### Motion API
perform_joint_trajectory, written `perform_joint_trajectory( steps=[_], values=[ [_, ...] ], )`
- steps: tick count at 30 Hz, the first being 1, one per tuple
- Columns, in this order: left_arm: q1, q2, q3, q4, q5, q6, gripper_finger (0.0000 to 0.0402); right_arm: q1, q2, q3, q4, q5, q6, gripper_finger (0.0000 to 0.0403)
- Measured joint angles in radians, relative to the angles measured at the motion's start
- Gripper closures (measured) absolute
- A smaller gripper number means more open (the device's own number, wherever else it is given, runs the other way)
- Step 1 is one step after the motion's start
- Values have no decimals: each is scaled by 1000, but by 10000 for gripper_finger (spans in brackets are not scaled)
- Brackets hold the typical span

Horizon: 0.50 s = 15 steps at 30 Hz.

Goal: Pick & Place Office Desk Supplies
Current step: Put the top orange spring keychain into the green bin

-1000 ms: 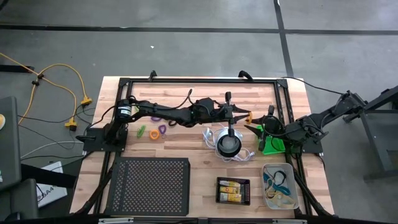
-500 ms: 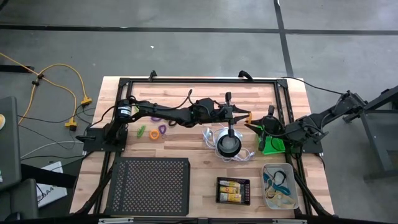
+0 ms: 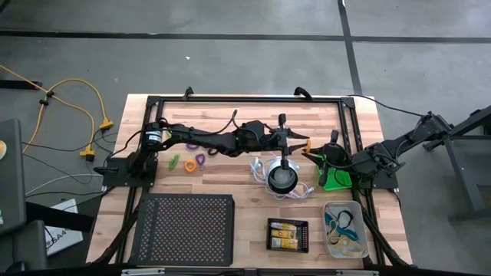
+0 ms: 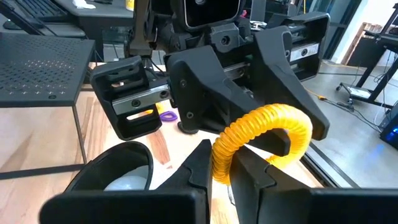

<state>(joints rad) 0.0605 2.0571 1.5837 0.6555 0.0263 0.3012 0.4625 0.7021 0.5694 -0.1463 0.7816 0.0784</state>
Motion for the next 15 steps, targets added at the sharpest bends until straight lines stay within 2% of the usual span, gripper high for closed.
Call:
perform_joint_trajectory(
  steps=[7,15],
  values=[
    [0,0,0,0,2,0,297,5,-2,0,-7,29,56,374],
    [0,0,0,-9,-3,-1,297,93,-54,1,-101,124,150,374]
  ],
)
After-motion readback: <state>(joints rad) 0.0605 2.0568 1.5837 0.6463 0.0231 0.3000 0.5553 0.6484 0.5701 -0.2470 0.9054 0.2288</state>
